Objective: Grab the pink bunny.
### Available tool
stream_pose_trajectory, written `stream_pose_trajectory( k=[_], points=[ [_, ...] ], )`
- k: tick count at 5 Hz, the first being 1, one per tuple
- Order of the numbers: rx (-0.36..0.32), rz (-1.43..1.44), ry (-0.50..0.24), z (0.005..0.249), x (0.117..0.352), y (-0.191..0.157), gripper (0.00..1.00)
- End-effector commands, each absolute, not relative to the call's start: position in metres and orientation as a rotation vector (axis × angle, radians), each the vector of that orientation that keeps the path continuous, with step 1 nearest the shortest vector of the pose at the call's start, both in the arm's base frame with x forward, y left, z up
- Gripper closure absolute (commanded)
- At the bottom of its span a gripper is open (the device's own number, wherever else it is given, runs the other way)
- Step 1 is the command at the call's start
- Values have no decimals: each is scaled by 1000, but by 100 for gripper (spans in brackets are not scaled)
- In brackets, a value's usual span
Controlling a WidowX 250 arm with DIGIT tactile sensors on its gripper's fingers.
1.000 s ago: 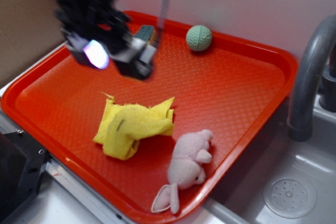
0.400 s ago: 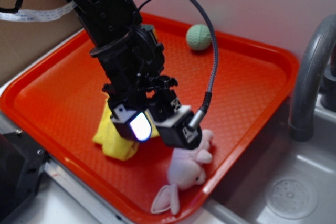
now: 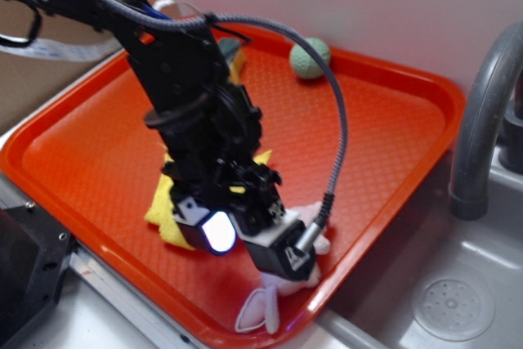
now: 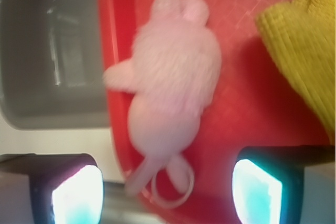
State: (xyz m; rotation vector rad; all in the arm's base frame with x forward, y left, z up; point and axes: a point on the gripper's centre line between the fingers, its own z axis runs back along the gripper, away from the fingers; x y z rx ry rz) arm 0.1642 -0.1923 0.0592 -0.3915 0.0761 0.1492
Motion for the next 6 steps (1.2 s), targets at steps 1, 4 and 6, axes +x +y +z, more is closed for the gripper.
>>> stream_pose_trajectory(
  k=[1, 4, 6],
  points=[
    [-353, 115, 30, 52, 185, -190, 0],
    [-326, 75, -67, 66, 210, -141, 100],
    [-331, -22, -187, 153, 195, -87, 100]
  ],
)
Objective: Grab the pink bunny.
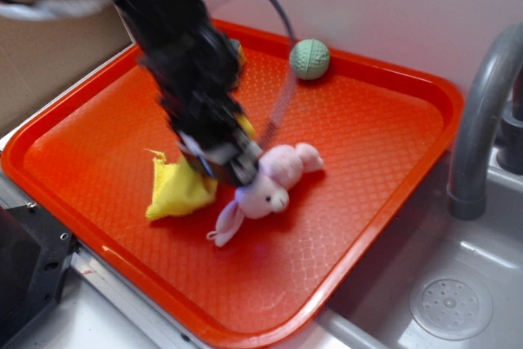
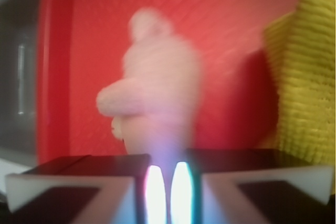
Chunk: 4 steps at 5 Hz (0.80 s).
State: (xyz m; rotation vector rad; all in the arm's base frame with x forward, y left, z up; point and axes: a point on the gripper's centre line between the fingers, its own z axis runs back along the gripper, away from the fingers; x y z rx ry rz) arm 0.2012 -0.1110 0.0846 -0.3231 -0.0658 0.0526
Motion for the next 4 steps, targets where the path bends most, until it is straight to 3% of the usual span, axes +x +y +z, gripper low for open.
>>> stream_pose_trajectory(
  k=[1, 2, 3, 4],
  points=[
    [-328, -34, -244, 191, 191, -76, 100],
    [-370, -270, -231, 179, 198, -94, 0],
    [-307, -531, -212, 150, 215, -127, 0],
    [-301, -787, -211, 119, 228, -153, 0]
  ],
)
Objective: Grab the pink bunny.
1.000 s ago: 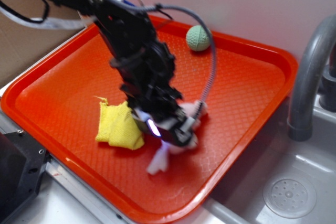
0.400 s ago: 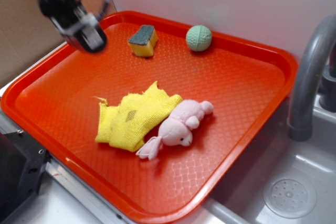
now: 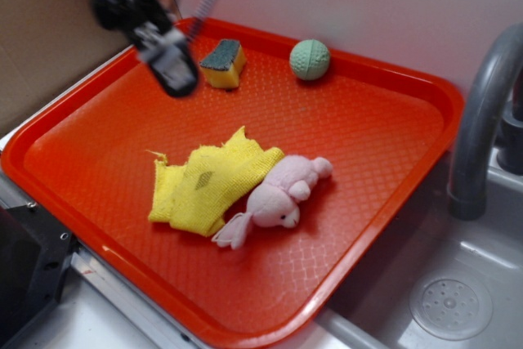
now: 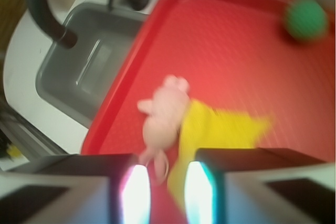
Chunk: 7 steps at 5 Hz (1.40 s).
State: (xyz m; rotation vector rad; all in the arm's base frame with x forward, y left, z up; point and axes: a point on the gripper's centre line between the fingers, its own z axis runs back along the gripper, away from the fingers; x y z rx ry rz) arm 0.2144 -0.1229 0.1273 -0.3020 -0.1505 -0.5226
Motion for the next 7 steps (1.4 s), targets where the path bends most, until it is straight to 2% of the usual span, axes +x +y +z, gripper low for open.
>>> stream_pose_trajectory(
  k=[1, 2, 3, 4, 5, 6, 7],
  points=[
    [-209, -828, -177, 86, 231, -163, 0],
    [-123, -814, -158, 69, 228, -158, 0],
    [-55, -756, -88, 44, 222, -141, 0],
    [-27, -676, -14, 20, 218, -123, 0],
    [-17, -635, -5, 9, 220, -121, 0],
    [-8, -574, -54, 24, 228, -124, 100],
    [-1, -505, -125, 63, 238, -110, 100]
  ],
)
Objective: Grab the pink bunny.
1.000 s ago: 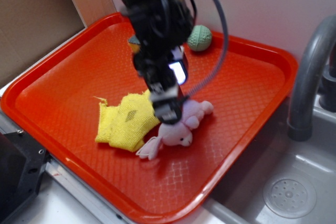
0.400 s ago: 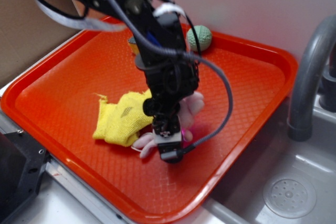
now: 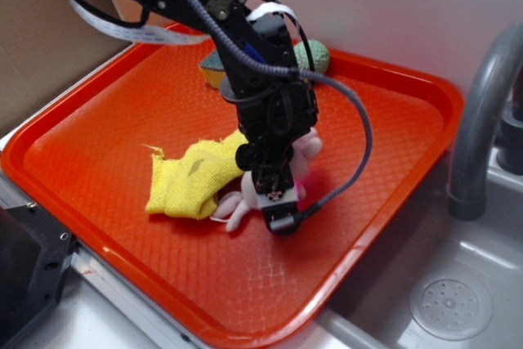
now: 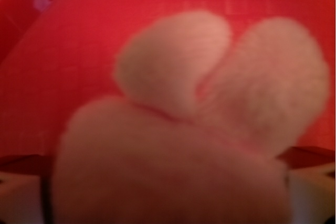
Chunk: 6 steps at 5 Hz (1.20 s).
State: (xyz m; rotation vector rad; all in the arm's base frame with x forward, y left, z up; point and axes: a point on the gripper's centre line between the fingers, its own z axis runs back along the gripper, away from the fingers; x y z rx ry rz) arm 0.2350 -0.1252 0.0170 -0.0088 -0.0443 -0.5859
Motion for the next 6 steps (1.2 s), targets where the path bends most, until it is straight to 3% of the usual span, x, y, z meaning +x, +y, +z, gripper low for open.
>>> stream_pose_trajectory(
  k=[1, 2, 3, 4, 6],
  points=[
    [-18, -404, -195, 103, 242, -87, 100],
    [-34, -284, -311, 152, 242, -58, 100],
    [-29, -200, -372, 198, 236, -40, 100],
    [18, -108, -354, 214, 228, -31, 100],
    [105, 10, -314, 222, 211, -26, 100]
  ],
)
